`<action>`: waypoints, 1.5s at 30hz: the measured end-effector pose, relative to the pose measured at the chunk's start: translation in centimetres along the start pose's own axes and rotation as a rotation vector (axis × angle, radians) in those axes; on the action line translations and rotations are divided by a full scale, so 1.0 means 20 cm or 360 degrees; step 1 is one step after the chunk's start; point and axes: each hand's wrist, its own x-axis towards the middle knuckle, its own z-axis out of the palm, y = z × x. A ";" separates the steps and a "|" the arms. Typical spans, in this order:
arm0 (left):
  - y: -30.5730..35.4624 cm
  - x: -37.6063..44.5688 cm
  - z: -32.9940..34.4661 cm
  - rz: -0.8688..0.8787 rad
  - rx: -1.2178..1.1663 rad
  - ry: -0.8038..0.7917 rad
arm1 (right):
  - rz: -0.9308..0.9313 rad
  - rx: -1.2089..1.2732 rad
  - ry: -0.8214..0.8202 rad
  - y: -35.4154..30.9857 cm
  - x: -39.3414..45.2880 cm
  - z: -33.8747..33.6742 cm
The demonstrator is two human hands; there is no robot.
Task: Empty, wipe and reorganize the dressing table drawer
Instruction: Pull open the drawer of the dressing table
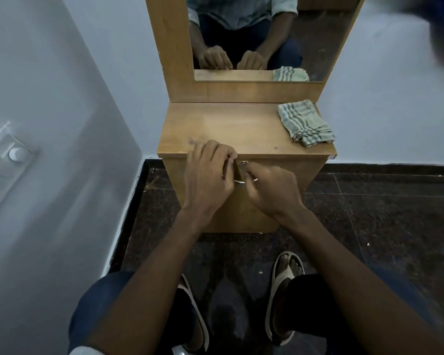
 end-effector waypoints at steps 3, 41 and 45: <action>0.01 -0.02 0.00 0.0091 -0.0109 -0.0087 | 0.0007 -0.0006 -0.0086 0.02 -0.02 0.02; 0.10 -0.02 -0.24 -0.0209 -0.0083 -0.0634 | 0.0259 0.0134 0.0209 -0.07 -0.03 -0.26; 0.06 0.03 -0.23 -0.0310 -0.0119 -0.0773 | 0.0397 0.0110 -0.0272 0.00 -0.03 -0.27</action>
